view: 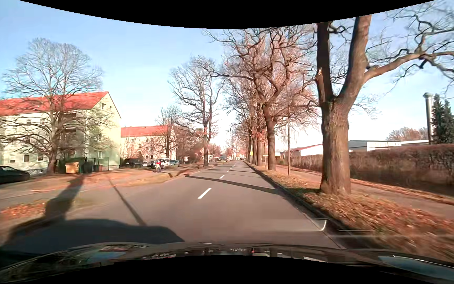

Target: Follow the waypoints while adhering to traffic rules and regulations

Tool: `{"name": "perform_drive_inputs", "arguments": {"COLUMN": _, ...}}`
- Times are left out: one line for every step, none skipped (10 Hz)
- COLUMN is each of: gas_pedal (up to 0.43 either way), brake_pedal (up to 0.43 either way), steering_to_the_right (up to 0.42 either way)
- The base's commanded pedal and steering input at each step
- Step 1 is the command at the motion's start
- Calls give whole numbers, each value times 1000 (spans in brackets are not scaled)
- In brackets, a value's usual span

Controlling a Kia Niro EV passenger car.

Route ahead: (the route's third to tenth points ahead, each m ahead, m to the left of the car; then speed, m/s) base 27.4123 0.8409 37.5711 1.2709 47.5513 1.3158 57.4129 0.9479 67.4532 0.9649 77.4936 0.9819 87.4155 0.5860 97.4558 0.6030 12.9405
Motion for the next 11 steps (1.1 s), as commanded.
{"name": "perform_drive_inputs", "arguments": {"gas_pedal": 98, "brake_pedal": 0, "steering_to_the_right": -1}}
{"name": "perform_drive_inputs", "arguments": {"gas_pedal": 98, "brake_pedal": 0, "steering_to_the_right": -1}}
{"name": "perform_drive_inputs", "arguments": {"gas_pedal": 98, "brake_pedal": 0, "steering_to_the_right": -1}}
{"name": "perform_drive_inputs", "arguments": {"gas_pedal": 98, "brake_pedal": 0, "steering_to_the_right": -1}}
{"name": "perform_drive_inputs", "arguments": {"gas_pedal": 98, "brake_pedal": 0, "steering_to_the_right": -1}}
{"name": "perform_drive_inputs", "arguments": {"gas_pedal": 98, "brake_pedal": 0, "steering_to_the_right": -1}}
{"name": "perform_drive_inputs", "arguments": {"gas_pedal": 98, "brake_pedal": 0, "steering_to_the_right": -1}}
{"name": "perform_drive_inputs", "arguments": {"gas_pedal": 98, "brake_pedal": 0, "steering_to_the_right": -1}}
{"name": "perform_drive_inputs", "arguments": {"gas_pedal": 110, "brake_pedal": 0, "steering_to_the_right": -1}}
{"name": "perform_drive_inputs", "arguments": {"gas_pedal": 110, "brake_pedal": 0, "steering_to_the_right": -1}}
{"name": "perform_drive_inputs", "arguments": {"gas_pedal": 110, "brake_pedal": 0, "steering_to_the_right": -1}}
